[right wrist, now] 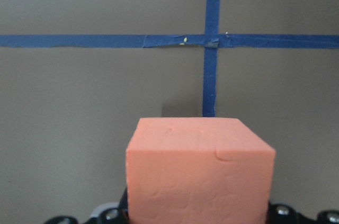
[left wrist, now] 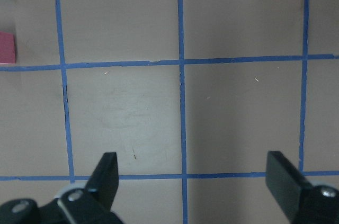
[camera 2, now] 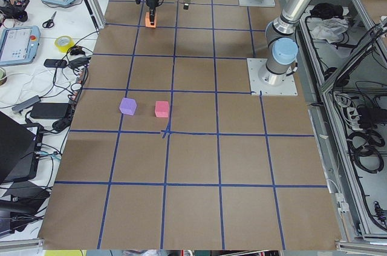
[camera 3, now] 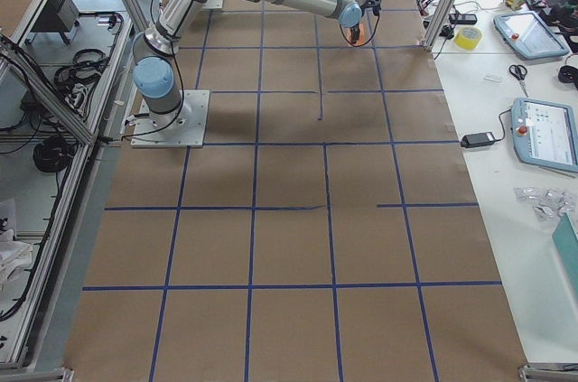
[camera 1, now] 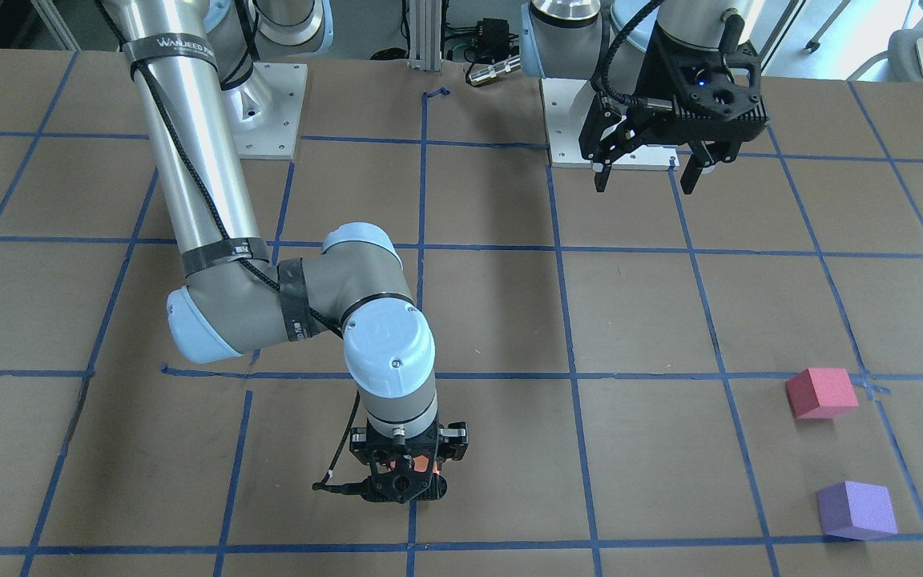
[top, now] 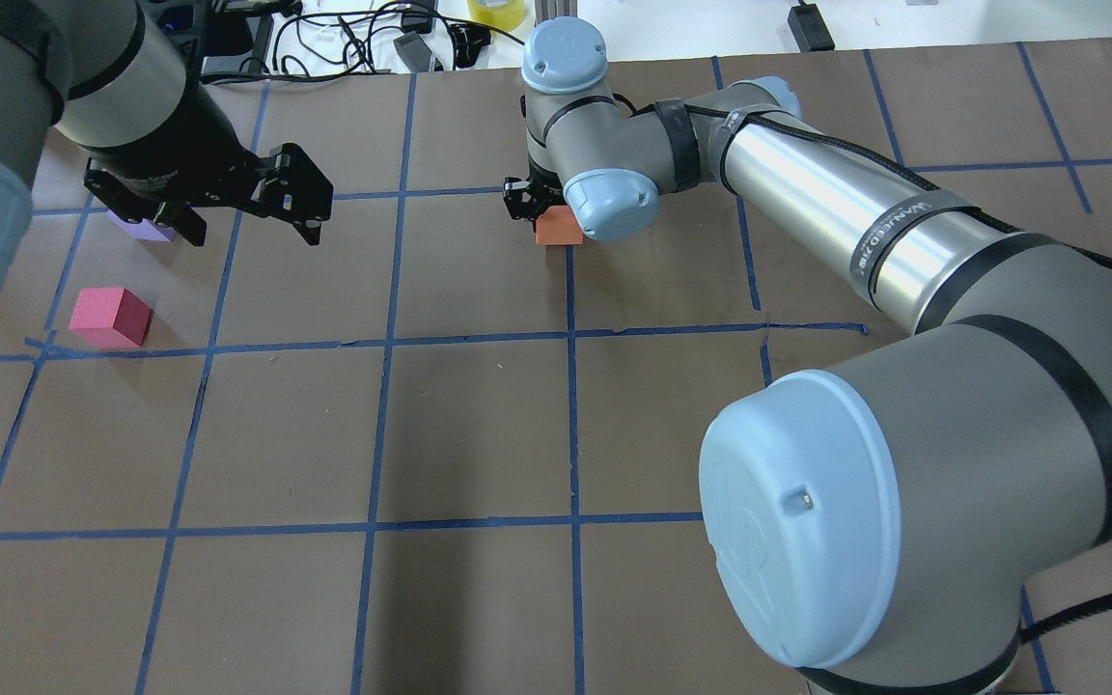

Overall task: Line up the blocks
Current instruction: 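Carry the orange cube toward the left gripper and set it down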

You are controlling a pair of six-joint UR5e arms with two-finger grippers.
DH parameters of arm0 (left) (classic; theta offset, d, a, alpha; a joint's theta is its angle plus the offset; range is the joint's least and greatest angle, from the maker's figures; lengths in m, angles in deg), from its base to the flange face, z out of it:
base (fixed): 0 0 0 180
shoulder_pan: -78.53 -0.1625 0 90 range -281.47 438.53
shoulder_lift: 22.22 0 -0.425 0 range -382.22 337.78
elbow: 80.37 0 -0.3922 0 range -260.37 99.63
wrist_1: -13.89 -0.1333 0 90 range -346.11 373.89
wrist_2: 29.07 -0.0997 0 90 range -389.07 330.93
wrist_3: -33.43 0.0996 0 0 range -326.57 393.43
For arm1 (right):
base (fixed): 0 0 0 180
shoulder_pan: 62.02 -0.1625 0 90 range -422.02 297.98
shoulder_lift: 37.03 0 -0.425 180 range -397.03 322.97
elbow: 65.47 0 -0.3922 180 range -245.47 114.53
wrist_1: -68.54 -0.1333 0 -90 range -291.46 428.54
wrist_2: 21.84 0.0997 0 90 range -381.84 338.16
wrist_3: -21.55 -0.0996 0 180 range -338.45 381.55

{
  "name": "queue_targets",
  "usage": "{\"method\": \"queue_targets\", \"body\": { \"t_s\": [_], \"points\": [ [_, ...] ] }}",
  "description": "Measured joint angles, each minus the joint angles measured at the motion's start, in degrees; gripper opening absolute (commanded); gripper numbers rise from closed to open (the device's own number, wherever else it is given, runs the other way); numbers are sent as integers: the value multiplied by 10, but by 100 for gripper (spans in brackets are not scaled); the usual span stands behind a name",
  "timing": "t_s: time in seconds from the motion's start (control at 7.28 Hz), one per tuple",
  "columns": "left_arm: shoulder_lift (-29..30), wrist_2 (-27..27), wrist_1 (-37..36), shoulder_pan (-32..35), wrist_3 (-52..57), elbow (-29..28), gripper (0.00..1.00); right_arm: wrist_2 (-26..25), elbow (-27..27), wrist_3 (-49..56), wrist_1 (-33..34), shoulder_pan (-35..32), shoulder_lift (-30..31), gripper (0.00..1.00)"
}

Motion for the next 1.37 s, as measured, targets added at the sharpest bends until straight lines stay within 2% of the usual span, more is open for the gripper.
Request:
{"method": "queue_targets", "body": {
  "t_s": [0.27,0.41,0.55,0.69,0.82,1.37],
  "points": [
    [-1,0,1,0,1,1,100,5,-4,-5,0,-5,-8,23],
    [-2,0,1,0,1,3,100,7,-5,-10,0,-8,-9,32],
    [-4,0,0,0,1,6,100,7,-5,-16,-1,-10,-10,47],
    [-4,0,0,0,1,8,100,7,-5,-18,0,-11,-11,91],
    [-5,0,0,0,1,9,100,7,-5,-20,2,-11,-13,100],
    [-8,0,-1,0,2,13,100,8,-6,-43,-1,-11,-8,100]
  ]
}}
